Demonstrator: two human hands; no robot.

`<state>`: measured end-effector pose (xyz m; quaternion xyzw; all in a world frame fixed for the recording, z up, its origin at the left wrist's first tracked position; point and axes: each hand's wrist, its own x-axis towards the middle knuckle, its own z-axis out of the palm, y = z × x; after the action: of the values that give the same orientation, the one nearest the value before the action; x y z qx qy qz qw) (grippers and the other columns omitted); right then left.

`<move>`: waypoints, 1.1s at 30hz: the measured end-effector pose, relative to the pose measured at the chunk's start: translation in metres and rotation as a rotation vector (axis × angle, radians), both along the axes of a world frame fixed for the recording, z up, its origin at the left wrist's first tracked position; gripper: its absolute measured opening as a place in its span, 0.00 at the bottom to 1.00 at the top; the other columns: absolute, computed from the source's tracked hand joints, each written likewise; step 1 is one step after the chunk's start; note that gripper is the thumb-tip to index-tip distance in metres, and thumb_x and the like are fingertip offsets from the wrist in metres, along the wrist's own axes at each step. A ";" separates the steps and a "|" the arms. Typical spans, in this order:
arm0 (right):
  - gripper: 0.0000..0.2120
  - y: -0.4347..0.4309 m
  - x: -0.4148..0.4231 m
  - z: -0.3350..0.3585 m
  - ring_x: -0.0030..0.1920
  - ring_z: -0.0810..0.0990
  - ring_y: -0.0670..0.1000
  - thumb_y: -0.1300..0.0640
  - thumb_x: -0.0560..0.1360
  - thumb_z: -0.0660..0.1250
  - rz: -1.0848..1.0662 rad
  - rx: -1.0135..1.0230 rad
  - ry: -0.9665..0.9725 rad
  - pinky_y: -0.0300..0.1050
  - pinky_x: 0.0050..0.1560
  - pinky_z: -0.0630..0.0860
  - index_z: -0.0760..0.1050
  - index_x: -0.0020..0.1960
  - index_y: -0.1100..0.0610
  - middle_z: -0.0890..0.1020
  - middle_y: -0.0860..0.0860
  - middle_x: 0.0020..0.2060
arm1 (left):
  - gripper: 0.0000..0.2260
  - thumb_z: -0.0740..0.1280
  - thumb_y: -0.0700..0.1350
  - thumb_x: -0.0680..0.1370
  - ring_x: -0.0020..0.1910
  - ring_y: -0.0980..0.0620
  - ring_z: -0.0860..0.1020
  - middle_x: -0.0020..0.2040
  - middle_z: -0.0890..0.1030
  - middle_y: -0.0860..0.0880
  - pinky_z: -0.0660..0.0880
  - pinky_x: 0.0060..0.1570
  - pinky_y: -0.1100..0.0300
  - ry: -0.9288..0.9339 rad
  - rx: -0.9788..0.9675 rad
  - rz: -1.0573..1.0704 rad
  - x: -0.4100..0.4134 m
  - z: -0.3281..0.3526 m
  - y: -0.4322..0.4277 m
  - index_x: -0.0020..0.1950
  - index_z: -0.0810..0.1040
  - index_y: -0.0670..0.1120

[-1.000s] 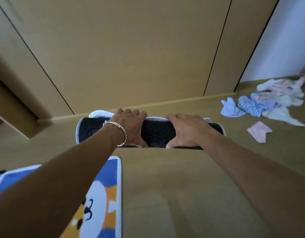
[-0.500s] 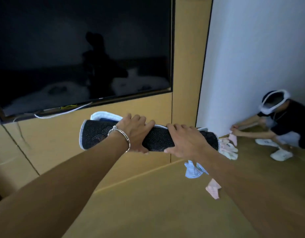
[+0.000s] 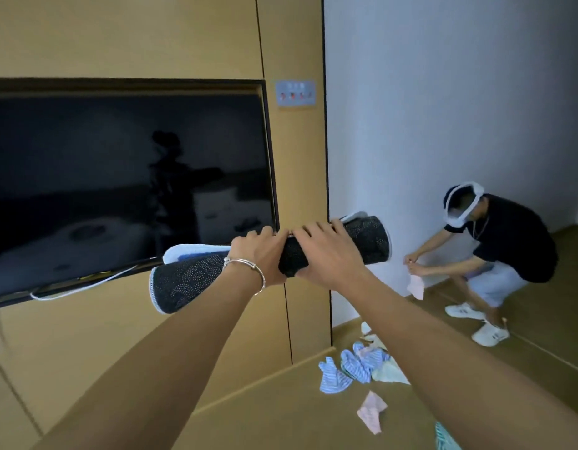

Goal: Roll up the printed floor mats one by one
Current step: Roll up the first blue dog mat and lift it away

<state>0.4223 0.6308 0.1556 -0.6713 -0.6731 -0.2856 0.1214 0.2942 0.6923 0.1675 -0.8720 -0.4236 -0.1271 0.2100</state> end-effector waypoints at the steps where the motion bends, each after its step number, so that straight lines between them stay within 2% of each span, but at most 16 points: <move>1: 0.29 0.001 0.002 0.004 0.66 0.68 0.56 0.47 0.69 0.71 0.033 0.054 -0.017 0.56 0.70 0.58 0.67 0.66 0.54 0.74 0.54 0.62 | 0.27 0.70 0.60 0.68 0.53 0.45 0.77 0.55 0.74 0.49 0.72 0.46 0.51 -0.068 -0.037 0.022 0.001 0.005 0.000 0.62 0.65 0.52; 5: 0.35 0.014 0.003 0.020 0.74 0.57 0.60 0.53 0.71 0.72 0.136 0.189 0.056 0.56 0.73 0.54 0.62 0.73 0.59 0.63 0.60 0.72 | 0.29 0.71 0.65 0.64 0.49 0.45 0.78 0.50 0.77 0.50 0.71 0.43 0.55 -0.435 -0.229 0.172 -0.004 0.024 0.009 0.55 0.67 0.51; 7: 0.31 0.025 0.000 0.023 0.73 0.59 0.60 0.52 0.74 0.69 0.155 0.186 0.159 0.54 0.71 0.60 0.62 0.73 0.59 0.61 0.60 0.73 | 0.31 0.72 0.66 0.64 0.50 0.43 0.78 0.51 0.76 0.49 0.74 0.46 0.53 -0.698 -0.338 0.225 -0.008 0.033 0.020 0.56 0.67 0.49; 9: 0.23 0.040 -0.006 0.020 0.69 0.65 0.58 0.51 0.77 0.63 0.188 0.116 0.300 0.52 0.66 0.67 0.65 0.70 0.57 0.64 0.57 0.71 | 0.33 0.72 0.66 0.65 0.54 0.41 0.77 0.56 0.76 0.45 0.74 0.52 0.50 -1.011 -0.453 0.247 -0.010 0.042 0.037 0.59 0.67 0.46; 11: 0.22 0.057 -0.015 0.012 0.66 0.68 0.55 0.52 0.80 0.56 0.224 0.006 0.440 0.50 0.64 0.69 0.63 0.72 0.57 0.67 0.54 0.69 | 0.36 0.70 0.65 0.68 0.59 0.40 0.74 0.62 0.74 0.42 0.72 0.57 0.49 -1.291 -0.540 0.267 -0.009 0.048 0.056 0.64 0.65 0.42; 14: 0.30 0.088 -0.030 0.005 0.67 0.66 0.55 0.48 0.79 0.56 0.213 -0.035 0.506 0.51 0.64 0.68 0.52 0.77 0.56 0.66 0.53 0.70 | 0.39 0.69 0.64 0.70 0.63 0.39 0.71 0.67 0.69 0.40 0.67 0.61 0.48 -1.575 -0.614 0.328 -0.005 0.051 0.090 0.68 0.61 0.38; 18: 0.52 0.147 -0.037 0.009 0.72 0.60 0.59 0.36 0.69 0.68 0.068 -0.073 0.337 0.57 0.69 0.61 0.40 0.78 0.53 0.58 0.57 0.74 | 0.39 0.72 0.61 0.67 0.61 0.38 0.71 0.66 0.69 0.39 0.69 0.61 0.46 -1.871 -0.792 0.305 0.003 0.048 0.153 0.65 0.60 0.40; 21: 0.53 0.201 -0.027 0.020 0.68 0.65 0.60 0.40 0.68 0.72 -0.014 0.008 0.253 0.59 0.67 0.64 0.40 0.77 0.52 0.64 0.58 0.68 | 0.35 0.73 0.60 0.66 0.55 0.39 0.74 0.59 0.71 0.42 0.75 0.55 0.43 -1.974 -0.895 0.192 0.005 0.052 0.199 0.61 0.60 0.44; 22: 0.50 0.217 -0.022 0.025 0.65 0.67 0.59 0.43 0.69 0.72 -0.015 0.016 0.245 0.58 0.65 0.66 0.42 0.77 0.52 0.66 0.58 0.66 | 0.34 0.73 0.59 0.67 0.54 0.39 0.75 0.58 0.71 0.43 0.77 0.51 0.42 -1.967 -0.934 0.149 0.002 0.054 0.214 0.61 0.60 0.44; 24: 0.47 0.246 -0.012 0.036 0.61 0.71 0.59 0.48 0.69 0.72 -0.027 0.013 0.277 0.57 0.60 0.69 0.45 0.76 0.51 0.70 0.58 0.62 | 0.31 0.69 0.60 0.71 0.50 0.40 0.78 0.58 0.73 0.43 0.81 0.37 0.44 -1.798 -1.035 0.052 -0.006 0.060 0.239 0.63 0.63 0.41; 25: 0.46 0.259 -0.007 0.043 0.59 0.72 0.59 0.48 0.69 0.72 -0.047 -0.001 0.293 0.57 0.58 0.71 0.46 0.76 0.50 0.71 0.57 0.60 | 0.29 0.65 0.62 0.74 0.48 0.41 0.80 0.57 0.75 0.42 0.80 0.32 0.48 -1.615 -1.014 0.038 -0.010 0.063 0.252 0.63 0.66 0.41; 26: 0.44 0.271 -0.002 0.050 0.57 0.72 0.59 0.48 0.68 0.72 -0.069 -0.022 0.307 0.57 0.57 0.72 0.48 0.75 0.50 0.72 0.57 0.58 | 0.27 0.61 0.63 0.76 0.45 0.42 0.81 0.56 0.77 0.42 0.80 0.33 0.52 -1.370 -0.915 0.047 -0.015 0.066 0.264 0.60 0.70 0.41; 28: 0.40 0.292 0.009 0.061 0.54 0.73 0.59 0.47 0.68 0.71 -0.088 -0.053 0.311 0.57 0.54 0.73 0.53 0.72 0.50 0.73 0.57 0.54 | 0.23 0.59 0.63 0.77 0.49 0.43 0.80 0.56 0.79 0.44 0.78 0.45 0.53 -0.865 -0.530 0.069 -0.028 0.068 0.290 0.56 0.75 0.44; 29: 0.38 0.303 0.015 0.064 0.53 0.74 0.59 0.48 0.67 0.71 -0.086 -0.059 0.299 0.56 0.53 0.73 0.55 0.71 0.50 0.73 0.56 0.52 | 0.22 0.62 0.62 0.76 0.55 0.44 0.77 0.58 0.77 0.46 0.75 0.52 0.52 -0.679 -0.303 0.019 -0.033 0.067 0.304 0.60 0.74 0.46; 31: 0.39 0.324 0.022 0.066 0.52 0.74 0.58 0.48 0.67 0.70 -0.069 -0.095 0.272 0.56 0.53 0.74 0.55 0.72 0.50 0.73 0.56 0.53 | 0.33 0.69 0.60 0.72 0.66 0.47 0.69 0.67 0.69 0.48 0.67 0.64 0.51 -0.376 0.060 -0.124 -0.037 0.067 0.325 0.73 0.63 0.50; 33: 0.42 0.343 0.029 0.063 0.54 0.73 0.57 0.48 0.67 0.71 -0.029 -0.140 0.241 0.56 0.54 0.74 0.52 0.74 0.48 0.73 0.55 0.56 | 0.49 0.71 0.63 0.67 0.74 0.45 0.56 0.74 0.57 0.46 0.55 0.71 0.46 -0.053 0.251 -0.100 -0.035 0.065 0.347 0.78 0.46 0.51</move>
<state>0.4512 0.9735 0.2190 -0.7171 -0.6623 -0.1567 0.1501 0.2589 1.0392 0.2326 -0.8552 -0.3657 -0.2125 0.2995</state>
